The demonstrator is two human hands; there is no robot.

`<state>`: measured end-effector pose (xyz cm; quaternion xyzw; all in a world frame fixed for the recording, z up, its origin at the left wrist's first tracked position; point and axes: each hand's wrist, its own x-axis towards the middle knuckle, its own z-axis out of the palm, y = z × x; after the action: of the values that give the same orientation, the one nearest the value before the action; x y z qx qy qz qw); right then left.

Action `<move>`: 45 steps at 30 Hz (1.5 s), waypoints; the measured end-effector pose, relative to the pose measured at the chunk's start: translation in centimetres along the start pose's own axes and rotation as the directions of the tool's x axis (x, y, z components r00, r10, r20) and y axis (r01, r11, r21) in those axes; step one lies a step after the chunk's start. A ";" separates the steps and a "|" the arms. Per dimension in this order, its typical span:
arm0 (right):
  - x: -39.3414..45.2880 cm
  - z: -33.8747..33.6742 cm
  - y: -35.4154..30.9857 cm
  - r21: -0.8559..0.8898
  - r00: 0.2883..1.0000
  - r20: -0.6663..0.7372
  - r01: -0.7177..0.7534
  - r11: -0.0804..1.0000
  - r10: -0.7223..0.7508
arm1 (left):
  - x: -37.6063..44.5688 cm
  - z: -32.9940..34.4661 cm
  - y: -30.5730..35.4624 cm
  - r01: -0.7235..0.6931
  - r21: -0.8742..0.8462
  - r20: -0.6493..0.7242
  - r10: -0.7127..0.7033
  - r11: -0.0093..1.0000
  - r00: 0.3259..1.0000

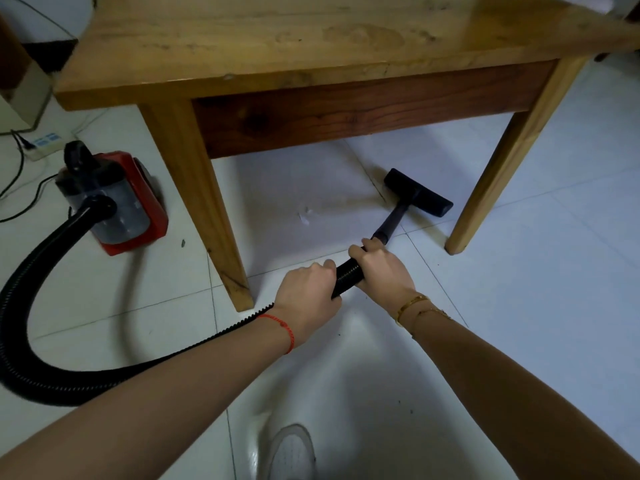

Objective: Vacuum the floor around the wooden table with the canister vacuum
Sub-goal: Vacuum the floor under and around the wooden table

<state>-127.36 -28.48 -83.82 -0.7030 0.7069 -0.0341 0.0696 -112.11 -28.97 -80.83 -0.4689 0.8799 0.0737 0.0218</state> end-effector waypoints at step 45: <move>-17.1 -18.5 -18.0 0.360 0.951 0.172 0.183 0.915 -0.258 | -25.9 -23.3 -0.1 0.264 -0.154 0.318 -0.205 0.952 0.926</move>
<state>-112.24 -12.50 -62.09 -0.7553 0.5944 -0.0867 0.2620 -96.83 -11.21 -55.05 -0.5547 0.7923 0.2257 0.1170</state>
